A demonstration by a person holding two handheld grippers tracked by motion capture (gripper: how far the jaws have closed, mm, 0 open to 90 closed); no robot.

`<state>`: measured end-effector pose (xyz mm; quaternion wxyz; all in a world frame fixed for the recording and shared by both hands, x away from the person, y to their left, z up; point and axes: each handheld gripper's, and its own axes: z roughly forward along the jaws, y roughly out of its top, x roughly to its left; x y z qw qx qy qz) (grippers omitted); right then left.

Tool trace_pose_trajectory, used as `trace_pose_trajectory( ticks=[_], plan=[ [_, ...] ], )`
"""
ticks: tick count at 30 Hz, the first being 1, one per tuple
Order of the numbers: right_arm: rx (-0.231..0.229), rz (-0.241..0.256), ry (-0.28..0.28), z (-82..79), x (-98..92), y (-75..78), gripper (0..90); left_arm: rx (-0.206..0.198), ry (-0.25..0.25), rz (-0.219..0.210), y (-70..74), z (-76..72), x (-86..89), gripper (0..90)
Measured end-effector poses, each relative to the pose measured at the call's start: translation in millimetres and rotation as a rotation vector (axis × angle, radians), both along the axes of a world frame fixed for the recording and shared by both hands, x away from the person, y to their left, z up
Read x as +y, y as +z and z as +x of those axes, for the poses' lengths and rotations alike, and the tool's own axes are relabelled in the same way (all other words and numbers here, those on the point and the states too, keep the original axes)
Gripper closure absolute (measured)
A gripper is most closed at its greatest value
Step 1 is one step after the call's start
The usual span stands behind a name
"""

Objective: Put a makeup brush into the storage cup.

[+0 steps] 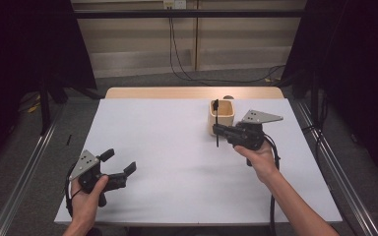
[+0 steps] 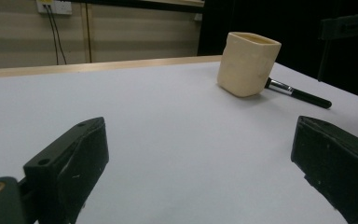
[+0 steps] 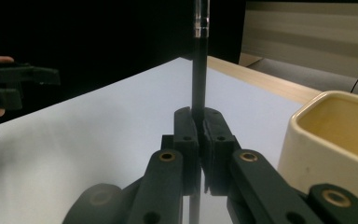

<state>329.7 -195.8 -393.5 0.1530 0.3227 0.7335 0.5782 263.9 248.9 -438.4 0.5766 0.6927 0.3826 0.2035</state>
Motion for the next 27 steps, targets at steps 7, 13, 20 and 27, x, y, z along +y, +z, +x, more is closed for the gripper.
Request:
trace_pose_trajectory(
  ticks=[7, 13, 20, 27],
  plan=[
    [-0.031, 0.018, -0.042, 10.5, -13.7, 16.0, 86.2, -0.011, 0.017, 0.014, -0.8, -2.8, 2.2, 3.9],
    [-0.028, 0.034, -0.061, 25.0, -19.2, 21.8, 86.2, -0.018, 0.041, 0.028, -0.8, -5.1, 5.3, 2.5],
    [-0.056, 0.02, -0.076, 39.3, -16.2, 35.1, 86.2, -0.005, 0.021, 0.038, -1.8, -7.6, 4.6, 2.3],
    [-0.073, -0.002, -0.114, 55.9, -14.5, 39.7, 86.1, -0.033, 0.012, 0.037, -0.6, -6.9, 7.1, 3.5]
  ],
)
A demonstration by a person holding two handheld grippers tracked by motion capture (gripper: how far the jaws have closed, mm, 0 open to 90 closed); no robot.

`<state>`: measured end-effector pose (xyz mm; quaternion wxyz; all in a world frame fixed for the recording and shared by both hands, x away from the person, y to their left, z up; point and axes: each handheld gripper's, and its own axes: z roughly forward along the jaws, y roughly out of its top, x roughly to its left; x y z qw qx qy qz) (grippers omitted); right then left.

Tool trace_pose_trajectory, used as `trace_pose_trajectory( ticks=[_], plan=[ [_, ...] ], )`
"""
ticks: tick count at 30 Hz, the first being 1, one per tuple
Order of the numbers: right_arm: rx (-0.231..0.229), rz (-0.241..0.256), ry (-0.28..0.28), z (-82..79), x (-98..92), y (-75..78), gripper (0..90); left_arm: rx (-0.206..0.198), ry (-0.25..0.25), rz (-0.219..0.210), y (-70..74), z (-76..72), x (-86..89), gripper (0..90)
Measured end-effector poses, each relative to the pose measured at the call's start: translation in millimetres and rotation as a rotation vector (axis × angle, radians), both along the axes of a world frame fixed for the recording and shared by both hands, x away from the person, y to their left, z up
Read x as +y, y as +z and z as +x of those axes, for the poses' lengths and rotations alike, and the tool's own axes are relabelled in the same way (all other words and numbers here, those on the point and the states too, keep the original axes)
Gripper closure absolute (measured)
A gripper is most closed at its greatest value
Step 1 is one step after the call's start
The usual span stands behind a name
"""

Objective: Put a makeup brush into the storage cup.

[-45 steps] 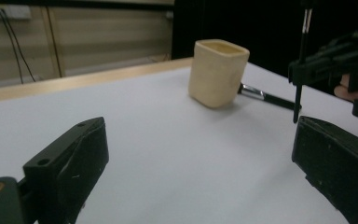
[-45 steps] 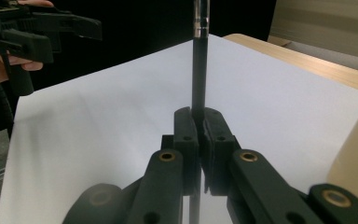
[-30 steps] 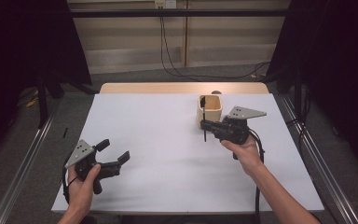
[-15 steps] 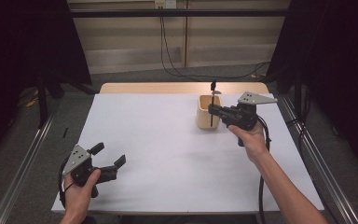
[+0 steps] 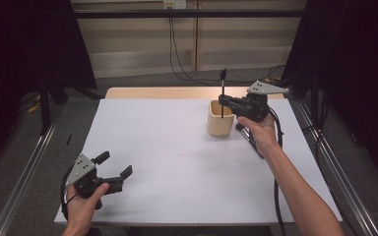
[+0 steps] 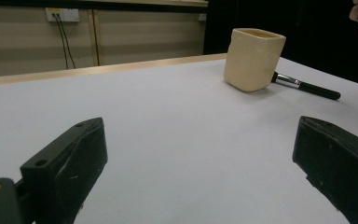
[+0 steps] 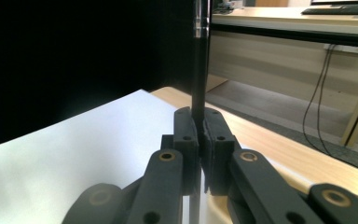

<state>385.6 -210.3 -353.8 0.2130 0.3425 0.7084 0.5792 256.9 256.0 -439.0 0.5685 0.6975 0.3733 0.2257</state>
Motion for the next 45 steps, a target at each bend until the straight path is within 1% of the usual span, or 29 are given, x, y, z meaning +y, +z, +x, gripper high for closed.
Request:
trace_pose_trajectory(
  ticks=[1, 2, 3, 4, 6, 8, 10, 13, 15, 18, 22, 26, 28, 32, 37, 45],
  plan=[
    [-0.001, 0.0, -0.004, 2.7, -0.2, -0.3, 86.1, 0.006, -0.001, -0.014, 0.0, 0.6, 0.2, 3.6],
    [0.001, 0.0, -0.009, 5.1, -0.3, -1.2, 86.1, 0.003, 0.009, -0.007, 0.3, 0.5, -0.1, 3.8],
    [0.007, -0.001, -0.013, 7.5, -0.3, -2.3, 86.1, -0.003, 0.005, -0.004, 0.2, 0.5, -0.7, 3.6],
    [0.007, -0.003, -0.017, 10.0, -0.3, -3.2, 86.1, -0.002, -0.005, -0.014, 0.1, 0.6, -1.0, 3.7],
    [0.005, 0.003, -0.029, 15.0, -1.1, -4.7, 86.1, -0.011, -0.003, -0.001, 0.5, 0.3, -2.5, 3.7],
    [0.008, 0.008, -0.041, 20.0, -2.0, -5.8, 86.1, -0.019, -0.015, 0.008, 1.2, 0.5, -3.0, 3.7],
    [0.014, 0.005, -0.048, 24.9, -2.3, -7.3, 86.1, -0.029, -0.021, 0.038, 1.5, 1.1, -2.5, 3.6],
    [0.017, -0.004, -0.062, 30.4, -2.4, -9.0, 86.1, -0.021, -0.019, 0.029, 1.7, 1.0, -2.1, 3.6],
    [0.011, 0.019, -0.071, 32.8, -3.7, -8.9, 86.1, -0.029, -0.032, 0.029, 2.5, 1.4, -1.4, 3.2],
    [0.005, 0.019, -0.073, 35.0, -3.0, -7.8, 86.1, -0.036, -0.034, 0.031, 3.2, 1.0, -2.1, 2.8],
    [0.012, 0.014, -0.079, 38.6, -3.5, -11.5, 86.1, -0.045, -0.039, 0.042, 3.7, 1.1, -1.8, 2.7],
    [0.027, 0.013, -0.091, 42.4, -6.8, -18.0, 86.1, -0.037, -0.032, 0.032, 3.5, 1.9, 0.1, 2.4],
    [0.03, 0.006, -0.095, 43.2, -7.8, -20.2, 86.1, -0.046, -0.047, 0.037, 3.2, 2.5, 1.2, 1.4],
    [0.029, 0.002, -0.102, 42.2, -9.3, -22.2, 86.1, -0.033, -0.032, 0.022, 3.3, 2.7, 2.5, 1.2],
    [0.038, -0.005, -0.103, 41.6, -11.0, -29.9, 86.1, -0.036, -0.035, 0.024, 4.3, 2.3, 3.4, 1.1],
    [0.068, -0.004, -0.113, 43.2, -14.2, -42.7, 86.0, -0.037, -0.036, 0.026, 4.6, 1.9, 3.5, 1.2]
  ],
)
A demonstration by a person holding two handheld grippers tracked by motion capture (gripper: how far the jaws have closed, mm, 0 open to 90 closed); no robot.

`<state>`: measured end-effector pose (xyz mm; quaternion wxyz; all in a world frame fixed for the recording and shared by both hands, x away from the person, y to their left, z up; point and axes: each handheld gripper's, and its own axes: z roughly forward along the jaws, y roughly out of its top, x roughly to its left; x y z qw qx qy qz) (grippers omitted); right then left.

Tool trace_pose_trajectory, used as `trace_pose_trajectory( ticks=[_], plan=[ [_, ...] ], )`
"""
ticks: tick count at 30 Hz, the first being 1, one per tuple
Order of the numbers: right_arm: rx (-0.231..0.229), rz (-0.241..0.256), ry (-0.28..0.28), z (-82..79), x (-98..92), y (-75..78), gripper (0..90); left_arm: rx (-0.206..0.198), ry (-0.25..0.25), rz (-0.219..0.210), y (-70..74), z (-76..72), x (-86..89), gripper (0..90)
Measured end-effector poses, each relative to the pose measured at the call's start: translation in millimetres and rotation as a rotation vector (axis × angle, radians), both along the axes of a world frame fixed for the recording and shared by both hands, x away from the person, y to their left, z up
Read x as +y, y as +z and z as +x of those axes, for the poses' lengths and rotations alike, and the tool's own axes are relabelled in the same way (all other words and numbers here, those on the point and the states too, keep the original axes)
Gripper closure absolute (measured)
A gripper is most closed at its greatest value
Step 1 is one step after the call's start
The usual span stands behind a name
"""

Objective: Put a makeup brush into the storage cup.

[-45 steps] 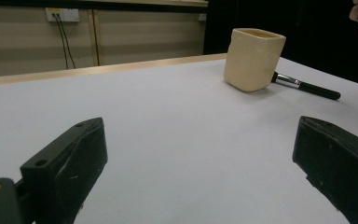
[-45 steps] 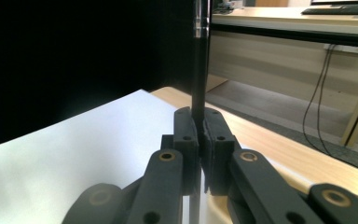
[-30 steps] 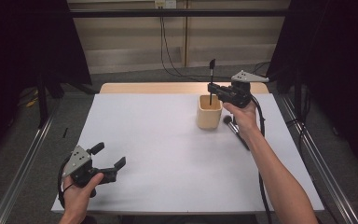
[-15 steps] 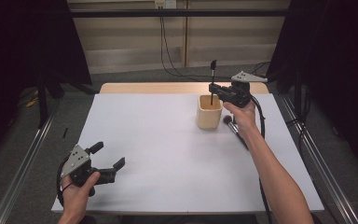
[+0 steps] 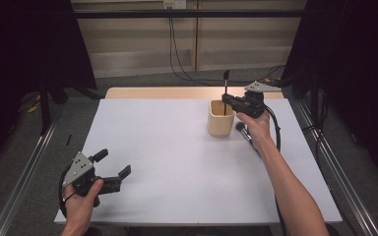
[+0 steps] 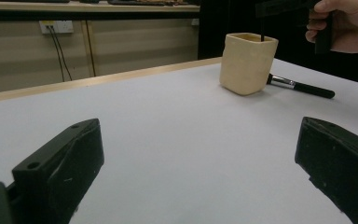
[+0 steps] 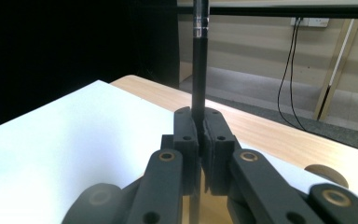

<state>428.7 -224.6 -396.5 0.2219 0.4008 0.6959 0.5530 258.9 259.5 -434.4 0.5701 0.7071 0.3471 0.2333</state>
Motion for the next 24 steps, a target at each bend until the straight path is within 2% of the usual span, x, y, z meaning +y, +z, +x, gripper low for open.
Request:
trace_pose_trajectory(
  ticks=[3, 7, 15, 18, 24],
  plan=[
    [0.007, -0.002, 0.0, -0.2, -0.6, -4.0, 86.0, 0.018, -0.014, -0.008, 0.1, -0.7, -0.8, 1.3],
    [0.02, -0.004, -0.002, -0.7, -1.1, -11.0, 86.0, 0.008, -0.014, -0.001, -0.1, -1.0, -3.5, 1.8],
    [0.042, -0.024, -0.003, -1.1, -3.2, -22.9, 85.9, 0.012, -0.004, 0.002, -0.6, 1.1, -2.0, 1.8],
    [0.048, -0.016, -0.009, -1.6, -3.3, -25.4, 85.8, 0.025, -0.008, -0.014, -0.4, 0.5, -1.8, 1.8],
    [0.055, -0.009, -0.005, -1.9, -4.6, -27.9, 85.6, 0.022, -0.02, 0.003, -0.3, -0.8, -2.6, 2.3]
  ],
)
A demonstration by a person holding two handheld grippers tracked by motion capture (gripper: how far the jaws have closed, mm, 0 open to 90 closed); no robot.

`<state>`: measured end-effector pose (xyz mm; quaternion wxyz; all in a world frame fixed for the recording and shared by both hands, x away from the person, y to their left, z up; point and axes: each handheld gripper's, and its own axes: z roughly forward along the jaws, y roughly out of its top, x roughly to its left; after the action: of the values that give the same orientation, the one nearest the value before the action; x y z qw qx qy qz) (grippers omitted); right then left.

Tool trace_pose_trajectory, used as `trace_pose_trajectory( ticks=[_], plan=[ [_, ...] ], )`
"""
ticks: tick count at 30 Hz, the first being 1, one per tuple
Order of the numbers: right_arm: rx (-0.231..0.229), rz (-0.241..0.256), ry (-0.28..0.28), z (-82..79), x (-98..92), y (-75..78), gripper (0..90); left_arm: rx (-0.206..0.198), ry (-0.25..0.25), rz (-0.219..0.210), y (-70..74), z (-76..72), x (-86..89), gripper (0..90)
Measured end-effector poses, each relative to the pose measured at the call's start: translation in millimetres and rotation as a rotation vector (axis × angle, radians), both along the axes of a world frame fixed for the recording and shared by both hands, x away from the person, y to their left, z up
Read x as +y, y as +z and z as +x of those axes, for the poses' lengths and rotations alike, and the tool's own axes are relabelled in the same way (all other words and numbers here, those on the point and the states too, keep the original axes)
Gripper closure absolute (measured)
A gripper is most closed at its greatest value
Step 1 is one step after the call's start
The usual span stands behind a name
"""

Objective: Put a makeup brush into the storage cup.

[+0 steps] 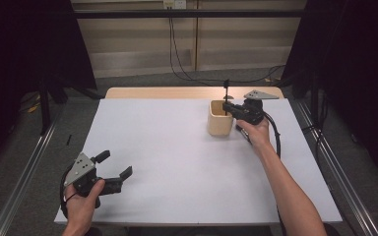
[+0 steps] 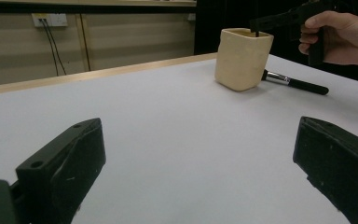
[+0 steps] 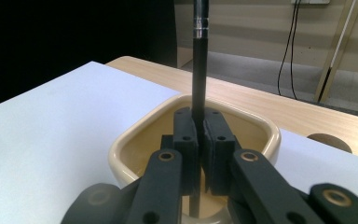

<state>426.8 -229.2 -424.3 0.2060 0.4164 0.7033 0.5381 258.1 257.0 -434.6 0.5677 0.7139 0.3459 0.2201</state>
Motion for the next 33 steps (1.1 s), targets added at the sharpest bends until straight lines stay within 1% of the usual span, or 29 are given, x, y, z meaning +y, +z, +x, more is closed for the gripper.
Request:
trace_pose_trajectory(
  ticks=[2, 6, 9, 11, 13, 15, 16, 18, 19, 20, 22, 23, 25, 26, 27, 29, 30, 32, 33],
  plan=[
    [0.009, -0.008, -0.001, 0.4, 0.7, -0.8, 85.4, -0.001, 0.0, 0.003, -0.1, 0.3, 0.1, 2.3],
    [0.011, -0.013, 0.005, 0.6, 2.0, -0.7, 83.7, -0.004, 0.001, 0.008, -0.3, 0.3, 0.8, 2.3],
    [0.026, -0.01, -0.002, 1.0, 1.3, -2.3, 81.4, -0.007, 0.01, 0.012, -0.1, 0.2, 1.0, 2.3],
    [0.025, -0.006, 0.0, 0.7, 0.6, -2.8, 80.0, -0.008, 0.015, 0.018, -0.2, 0.7, 0.9, 2.4],
    [0.022, -0.003, -0.006, 0.0, 0.0, -2.4, 77.0, -0.004, 0.017, 0.013, -0.5, 1.0, 1.1, 2.4],
    [0.016, 0.002, -0.006, -1.2, -1.0, -1.4, 75.3, -0.006, 0.017, 0.018, -0.6, 1.3, 1.5, 2.4],
    [0.012, 0.004, -0.006, -1.8, -1.2, -0.7, 72.9, -0.005, 0.016, 0.015, -0.6, 1.4, 1.5, 2.4],
    [0.008, 0.013, -0.007, -3.6, -2.4, 1.0, 65.9, -0.005, 0.015, 0.017, -0.8, 1.5, 1.9, 2.5],
    [0.003, 0.02, -0.011, -5.0, -2.7, 2.0, 60.5, -0.005, 0.018, 0.011, -1.0, 1.5, 1.8, 2.5],
    [-0.007, 0.024, -0.011, -6.6, -3.3, 3.1, 55.5, -0.003, 0.017, 0.008, -1.1, 1.8, 2.3, 2.5],
    [-0.024, 0.034, -0.007, -9.9, -3.8, 5.5, 48.4, -0.003, 0.023, 0.01, -1.3, 2.3, 2.5, 2.5],
    [-0.028, 0.028, -0.003, -11.6, -4.0, 6.6, 44.6, -0.005, 0.022, 0.012, -1.3, 2.7, 2.7, 2.5],
    [-0.037, 0.034, 0.009, -14.5, -4.9, 8.4, 36.3, 0.0, 0.028, 0.003, -1.3, 3.9, 2.4, 2.5],
    [-0.04, 0.025, 0.019, -15.8, -5.6, 9.5, 33.2, -0.002, 0.027, 0.003, -1.3, 4.5, 2.0, 2.5],
    [-0.048, 0.016, 0.02, -18.1, -6.2, 11.4, 29.3, -0.004, 0.029, 0.004, -1.1, 4.8, 1.4, 2.5],
    [-0.053, 0.044, 0.03, -23.0, -9.3, 13.9, 20.6, -0.01, 0.031, 0.003, -0.8, 5.3, 1.0, 2.5],
    [-0.063, 0.042, 0.038, -26.0, -10.7, 14.6, 16.3, -0.011, 0.03, 0.003, -0.9, 5.7, 1.0, 2.5],
    [-0.067, 0.042, 0.026, -32.2, -13.8, 14.9, 7.7, -0.013, 0.028, 0.009, -1.0, 6.4, 1.1, 2.5],
    [-0.067, 0.043, 0.027, -34.8, -15.8, 14.6, 5.8, -0.011, 0.026, 0.008, -1.0, 6.5, 1.1, 2.5]
  ],
)
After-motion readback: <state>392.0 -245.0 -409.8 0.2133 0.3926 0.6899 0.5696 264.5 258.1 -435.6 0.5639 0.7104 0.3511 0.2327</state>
